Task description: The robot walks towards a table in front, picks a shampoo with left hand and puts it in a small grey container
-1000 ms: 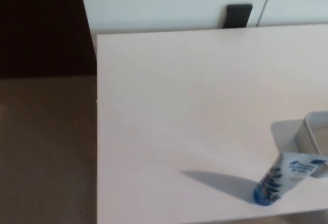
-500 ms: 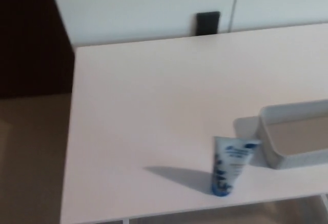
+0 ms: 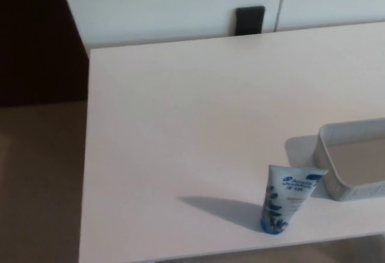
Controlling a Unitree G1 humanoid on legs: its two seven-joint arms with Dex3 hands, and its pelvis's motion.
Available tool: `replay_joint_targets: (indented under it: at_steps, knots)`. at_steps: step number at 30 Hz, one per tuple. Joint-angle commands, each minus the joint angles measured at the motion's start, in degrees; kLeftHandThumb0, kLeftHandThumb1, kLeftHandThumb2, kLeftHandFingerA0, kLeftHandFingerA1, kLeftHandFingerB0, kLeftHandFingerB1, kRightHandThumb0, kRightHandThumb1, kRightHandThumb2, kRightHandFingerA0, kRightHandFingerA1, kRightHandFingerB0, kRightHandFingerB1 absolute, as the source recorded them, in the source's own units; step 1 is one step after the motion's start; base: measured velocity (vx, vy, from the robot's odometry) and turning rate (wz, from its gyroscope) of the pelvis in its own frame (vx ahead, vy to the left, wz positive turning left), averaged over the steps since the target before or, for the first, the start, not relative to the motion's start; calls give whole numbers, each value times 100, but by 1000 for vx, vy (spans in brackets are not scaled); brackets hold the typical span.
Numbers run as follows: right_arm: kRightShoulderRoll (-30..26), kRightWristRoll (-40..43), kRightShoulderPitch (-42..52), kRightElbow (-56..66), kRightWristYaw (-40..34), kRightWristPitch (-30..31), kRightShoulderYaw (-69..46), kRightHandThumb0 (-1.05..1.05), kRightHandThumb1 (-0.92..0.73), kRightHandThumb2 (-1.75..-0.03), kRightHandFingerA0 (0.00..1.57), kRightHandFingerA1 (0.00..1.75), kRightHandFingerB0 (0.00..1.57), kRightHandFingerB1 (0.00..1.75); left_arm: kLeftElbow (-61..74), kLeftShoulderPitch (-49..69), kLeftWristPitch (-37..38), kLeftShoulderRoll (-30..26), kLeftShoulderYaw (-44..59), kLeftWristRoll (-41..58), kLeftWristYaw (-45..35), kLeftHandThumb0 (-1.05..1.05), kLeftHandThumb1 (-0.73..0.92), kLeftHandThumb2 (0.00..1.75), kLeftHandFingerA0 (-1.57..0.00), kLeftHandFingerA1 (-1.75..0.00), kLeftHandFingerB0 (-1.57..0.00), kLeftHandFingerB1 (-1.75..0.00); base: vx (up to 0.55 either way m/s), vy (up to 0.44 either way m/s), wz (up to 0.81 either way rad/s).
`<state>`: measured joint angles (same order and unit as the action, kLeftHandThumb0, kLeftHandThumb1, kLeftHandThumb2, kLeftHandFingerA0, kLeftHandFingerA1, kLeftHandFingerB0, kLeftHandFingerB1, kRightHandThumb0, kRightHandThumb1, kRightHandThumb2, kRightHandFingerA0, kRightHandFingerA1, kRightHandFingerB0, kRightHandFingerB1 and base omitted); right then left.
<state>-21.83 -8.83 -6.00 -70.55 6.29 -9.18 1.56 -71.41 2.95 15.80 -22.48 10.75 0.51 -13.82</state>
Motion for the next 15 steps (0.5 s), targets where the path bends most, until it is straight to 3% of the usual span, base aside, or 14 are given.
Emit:
replay_joint_targets:
  at_steps: [1,6,7,8,9,14,15]
  knots:
    - [-62,-17,19,-33,-3,17,-11,-25,-70,-60,67,51,47,40,44,64,186,-29,68,67,22,-44,63,59,-54,-46,-26,-33,0,0,0]
    - [-51,32,-9,-15,32,59,-56,-25,-69,-60,65,50,47,40,147,22,130,-29,96,107,15,-46,62,58,-51,-43,-25,-32,0,0,0]
    - [-53,32,3,-12,42,20,-60,-24,-69,-60,65,51,47,41,152,28,135,-14,151,167,-34,-53,49,75,-47,-54,-20,-42,0,0,0]
    - [-54,31,8,-11,47,2,-62,-24,-69,-60,65,51,47,41,155,31,138,-7,178,191,-57,-53,49,75,-47,-54,-20,-42,0,0,0]
    - [-54,31,8,-11,52,4,-64,-24,-69,-60,65,51,47,41,154,24,122,-11,165,160,-30,-46,60,59,-50,-43,-24,-32,0,0,0]
    - [-53,-27,15,-40,46,23,-12,-25,-70,-60,66,50,47,40,147,73,201,-23,178,129,-9,-48,58,57,-45,-43,-23,-32,0,0,0]
    - [-53,-36,15,-37,23,26,-4,-26,-69,-60,67,51,47,40,208,77,241,-13,209,156,41,-57,48,75,-33,-50,-16,-40,0,0,0]
